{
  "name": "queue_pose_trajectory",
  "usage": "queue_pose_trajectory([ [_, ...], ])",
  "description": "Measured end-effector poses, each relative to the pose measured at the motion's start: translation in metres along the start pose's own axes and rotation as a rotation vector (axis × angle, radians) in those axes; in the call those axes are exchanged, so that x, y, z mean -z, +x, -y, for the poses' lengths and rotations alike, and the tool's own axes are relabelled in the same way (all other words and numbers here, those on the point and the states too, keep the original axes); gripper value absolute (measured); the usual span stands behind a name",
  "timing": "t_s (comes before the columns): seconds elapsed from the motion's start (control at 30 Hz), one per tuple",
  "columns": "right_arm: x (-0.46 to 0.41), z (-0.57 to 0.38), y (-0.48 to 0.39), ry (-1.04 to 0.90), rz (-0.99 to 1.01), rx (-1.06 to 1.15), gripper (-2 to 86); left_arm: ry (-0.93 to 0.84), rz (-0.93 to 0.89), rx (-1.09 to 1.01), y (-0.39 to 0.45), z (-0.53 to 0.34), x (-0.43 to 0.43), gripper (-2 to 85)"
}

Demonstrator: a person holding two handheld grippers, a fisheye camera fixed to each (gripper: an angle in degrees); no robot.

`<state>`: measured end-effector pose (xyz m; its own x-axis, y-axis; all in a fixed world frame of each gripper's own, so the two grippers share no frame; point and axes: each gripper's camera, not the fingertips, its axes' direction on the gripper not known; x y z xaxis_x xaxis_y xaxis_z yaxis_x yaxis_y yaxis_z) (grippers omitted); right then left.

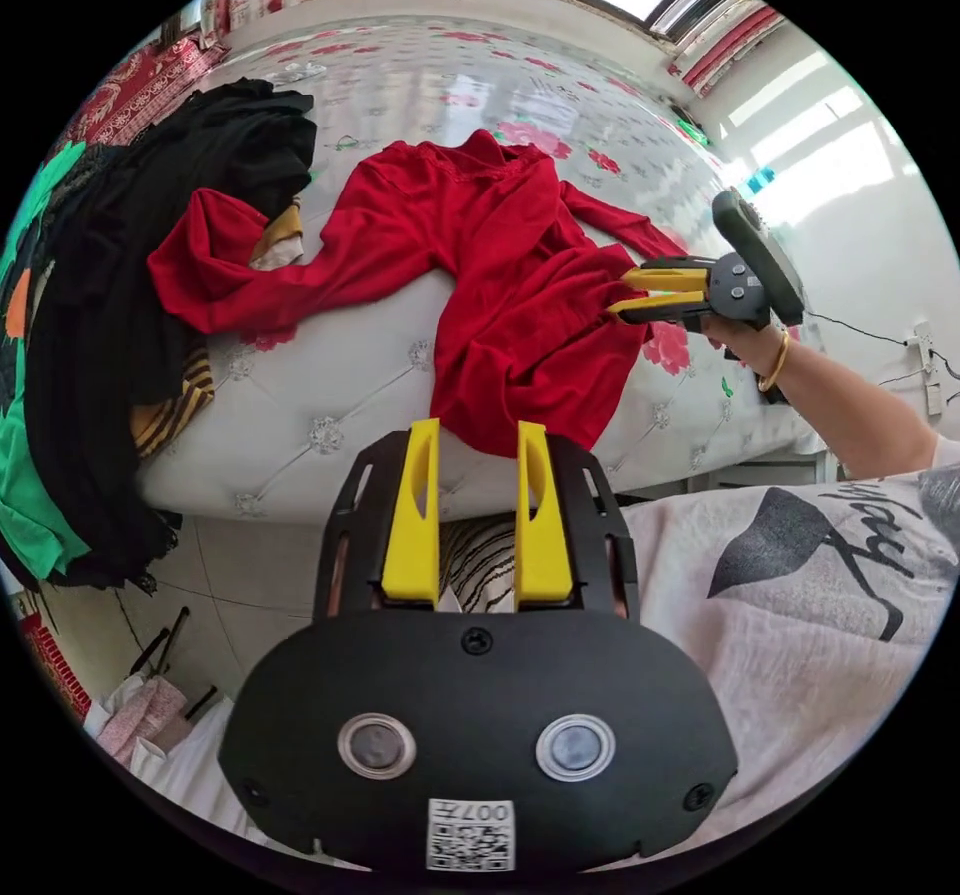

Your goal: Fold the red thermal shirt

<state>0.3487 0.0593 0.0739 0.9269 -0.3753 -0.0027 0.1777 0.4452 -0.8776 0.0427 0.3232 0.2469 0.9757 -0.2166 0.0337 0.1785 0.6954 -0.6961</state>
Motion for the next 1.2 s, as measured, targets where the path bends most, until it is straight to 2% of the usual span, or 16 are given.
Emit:
queue_pose_trajectory([
  [0.1,0.029,-0.013,0.022,0.105,0.024,-0.117,1.7,-0.031,-0.009,-0.011,0.005,0.011,-0.024,13.3],
  [0.17,0.079,-0.049,0.033,0.300,0.057,-0.172,0.7,-0.058,-0.011,-0.034,0.008,0.021,-0.037,14.3],
  [0.27,0.121,-0.110,0.048,0.440,0.087,-0.278,0.2,-0.083,-0.028,-0.065,0.016,0.038,-0.051,15.8],
  [0.4,0.107,-0.181,0.069,0.396,0.160,-0.464,0.4,-0.117,0.008,-0.117,0.033,0.053,-0.071,15.9],
  [0.5,0.053,-0.217,0.066,0.217,0.244,-0.560,1.3,-0.160,0.044,-0.153,0.042,0.058,-0.090,15.5],
  [0.6,0.020,-0.228,0.047,0.140,0.294,-0.547,4.4,-0.161,0.110,-0.219,0.053,0.061,-0.094,14.4],
  [0.77,-0.002,-0.210,0.025,0.075,0.168,-0.441,10.5,-0.158,0.158,-0.281,0.063,0.061,-0.095,12.6],
  [0.87,-0.010,-0.194,0.017,0.037,0.104,-0.340,11.2,-0.155,0.129,-0.264,0.058,0.064,-0.088,6.5],
  [0.9,-0.011,-0.190,0.015,0.032,0.095,-0.312,11.2,-0.167,0.129,-0.246,0.054,0.067,-0.084,3.2],
  [1.07,-0.003,-0.168,-0.011,0.023,0.014,-0.091,8.0,-0.078,0.022,-0.197,0.030,0.067,-0.029,2.3],
  [1.2,0.014,-0.171,-0.018,0.078,0.021,-0.091,3.8,-0.021,0.093,-0.178,0.014,0.060,0.007,5.3],
])
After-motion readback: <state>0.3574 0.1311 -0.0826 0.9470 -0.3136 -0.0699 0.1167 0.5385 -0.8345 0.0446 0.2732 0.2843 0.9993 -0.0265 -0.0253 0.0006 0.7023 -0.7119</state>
